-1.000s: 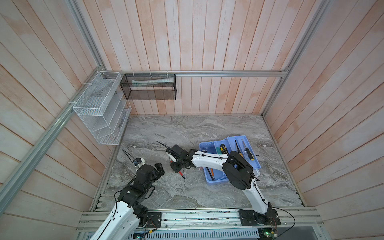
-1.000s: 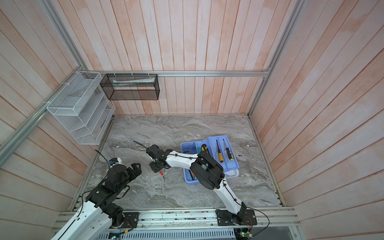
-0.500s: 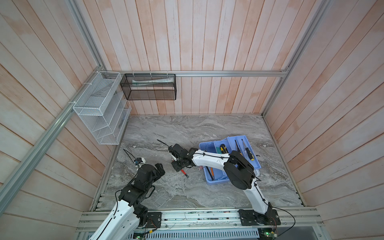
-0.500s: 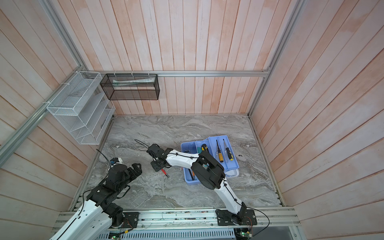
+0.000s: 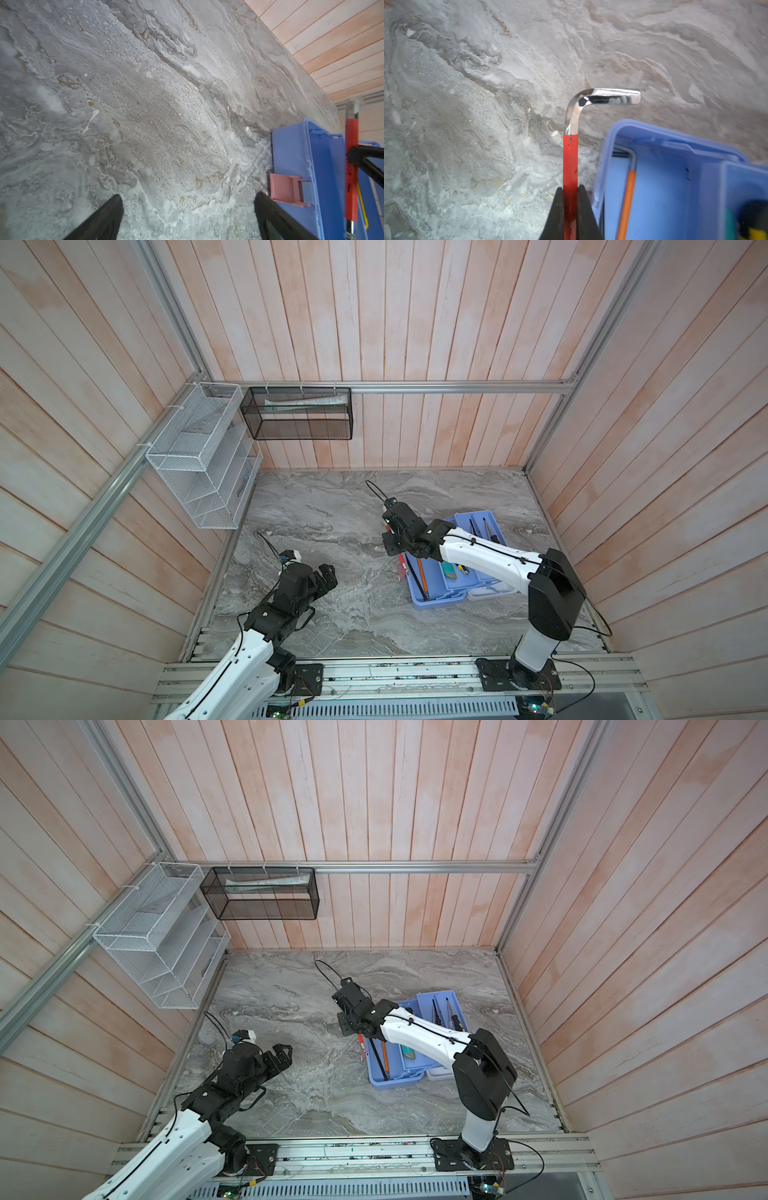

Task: Pack the tool kit
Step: 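Carry the red hex key into the blue tool box and release it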

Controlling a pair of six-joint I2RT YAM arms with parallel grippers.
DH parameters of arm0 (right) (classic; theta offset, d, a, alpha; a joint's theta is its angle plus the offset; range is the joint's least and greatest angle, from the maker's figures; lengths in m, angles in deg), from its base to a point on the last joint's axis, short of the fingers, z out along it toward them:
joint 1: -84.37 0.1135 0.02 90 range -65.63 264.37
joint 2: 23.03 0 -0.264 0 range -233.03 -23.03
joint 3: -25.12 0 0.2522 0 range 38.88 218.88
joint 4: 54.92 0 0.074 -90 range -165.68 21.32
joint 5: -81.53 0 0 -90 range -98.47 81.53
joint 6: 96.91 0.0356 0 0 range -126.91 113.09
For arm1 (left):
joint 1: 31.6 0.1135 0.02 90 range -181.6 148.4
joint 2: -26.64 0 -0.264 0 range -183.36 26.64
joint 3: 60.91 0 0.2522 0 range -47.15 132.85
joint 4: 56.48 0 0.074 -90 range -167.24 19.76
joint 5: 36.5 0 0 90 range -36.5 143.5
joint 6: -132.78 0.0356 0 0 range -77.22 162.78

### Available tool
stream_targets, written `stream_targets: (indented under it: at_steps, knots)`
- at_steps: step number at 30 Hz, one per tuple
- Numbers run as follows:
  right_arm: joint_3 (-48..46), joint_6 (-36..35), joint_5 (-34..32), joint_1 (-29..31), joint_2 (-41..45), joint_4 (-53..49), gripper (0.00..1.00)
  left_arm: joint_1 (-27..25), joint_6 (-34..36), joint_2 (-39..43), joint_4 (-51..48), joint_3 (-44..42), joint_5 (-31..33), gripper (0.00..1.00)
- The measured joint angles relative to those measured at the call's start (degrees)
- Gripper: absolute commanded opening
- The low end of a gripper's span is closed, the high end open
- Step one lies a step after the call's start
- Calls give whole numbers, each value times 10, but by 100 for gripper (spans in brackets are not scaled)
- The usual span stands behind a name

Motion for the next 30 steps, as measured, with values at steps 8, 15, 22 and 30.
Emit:
stream_targets:
  at_steps: [8,15,22,30]
  knots:
    - [-69,42,-80,-9,40,-46,0,-1,18,-40,35,4,-31,100]
    - [-69,66,-143,-9,-8,-93,0,-21,32,-45,67,5,-59,100]
    - [-60,66,-179,-9,-60,-104,0,-35,34,-49,77,12,-70,100]
    - [-58,67,-175,-12,-76,-88,0,-61,37,-93,95,37,-71,100]
